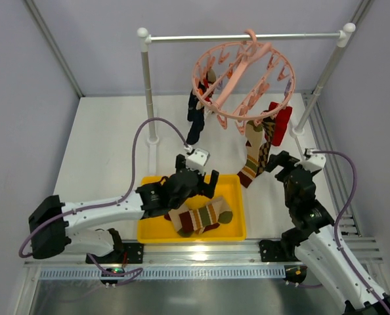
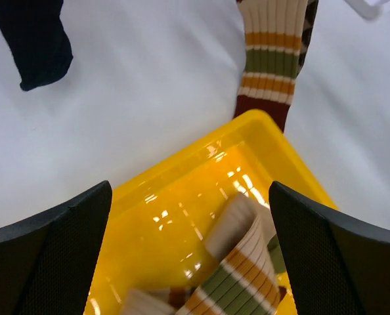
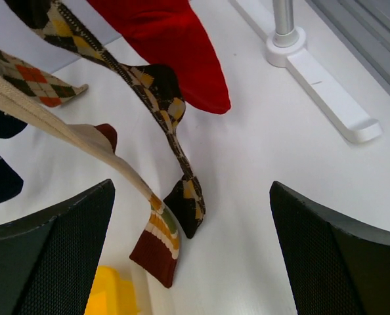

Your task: Remove the socks clipped to the hanger

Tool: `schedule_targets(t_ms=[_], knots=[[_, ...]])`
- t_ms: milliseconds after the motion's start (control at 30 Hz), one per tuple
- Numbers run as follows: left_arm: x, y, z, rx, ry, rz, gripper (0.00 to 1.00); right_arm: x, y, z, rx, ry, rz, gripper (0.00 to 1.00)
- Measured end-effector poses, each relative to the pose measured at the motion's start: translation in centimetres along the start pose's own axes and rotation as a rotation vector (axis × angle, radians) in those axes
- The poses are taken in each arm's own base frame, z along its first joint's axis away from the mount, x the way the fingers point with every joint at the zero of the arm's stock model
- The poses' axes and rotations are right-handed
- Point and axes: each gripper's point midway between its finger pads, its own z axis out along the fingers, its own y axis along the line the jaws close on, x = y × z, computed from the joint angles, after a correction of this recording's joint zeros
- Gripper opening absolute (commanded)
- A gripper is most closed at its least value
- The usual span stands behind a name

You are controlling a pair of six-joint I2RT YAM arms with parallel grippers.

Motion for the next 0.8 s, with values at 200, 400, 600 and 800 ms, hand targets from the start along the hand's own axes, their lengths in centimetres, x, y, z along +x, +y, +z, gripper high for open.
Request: schedule_targets(t_ms=[200,400,600,800], knots=[[-2.2,-6.3,6.9,0.066,-0.036,-0.071,1.00,-1.1,-2.3,-0.6,0.076,-0.073,0.069,1.00],[-1.3,-9.1,11.2,0.088,-0.073,-0.137,1.00,-3.0,-4.8,-2.3,0.158,-0.171,0.159,1.00],[-1.6,-11.2,14.9,0.092,-0.140,-0.196,1.00,-4.8,-5.7,-4.1,0.159,-0.264,0.225,1.00],[-2.7,-11.9,18.1,0.033,-0.210,-0.235,1.00,-4.4,-6.0,-4.2,0.166,-0.246,0.196,1.00]])
